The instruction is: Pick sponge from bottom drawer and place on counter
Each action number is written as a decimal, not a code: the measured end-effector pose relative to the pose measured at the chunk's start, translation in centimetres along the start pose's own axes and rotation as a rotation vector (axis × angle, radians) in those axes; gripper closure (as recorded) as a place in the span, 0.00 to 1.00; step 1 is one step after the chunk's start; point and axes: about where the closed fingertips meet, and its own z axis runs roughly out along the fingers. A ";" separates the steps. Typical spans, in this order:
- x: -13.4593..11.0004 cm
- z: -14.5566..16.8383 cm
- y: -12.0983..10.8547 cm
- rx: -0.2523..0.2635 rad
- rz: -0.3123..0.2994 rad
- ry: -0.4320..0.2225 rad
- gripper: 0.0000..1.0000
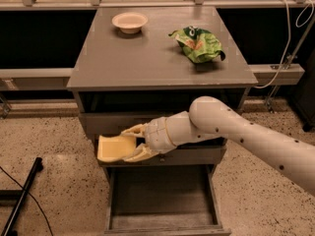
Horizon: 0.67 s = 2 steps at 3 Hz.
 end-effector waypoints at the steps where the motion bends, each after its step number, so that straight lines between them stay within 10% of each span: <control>1: -1.1 -2.9 0.4 0.182 0.026 0.038 1.00; 2: -0.3 -4.0 -0.9 0.271 0.036 0.054 1.00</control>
Offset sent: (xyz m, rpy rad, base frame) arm -0.0081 -0.0180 0.0208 0.0281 -0.0628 -0.1488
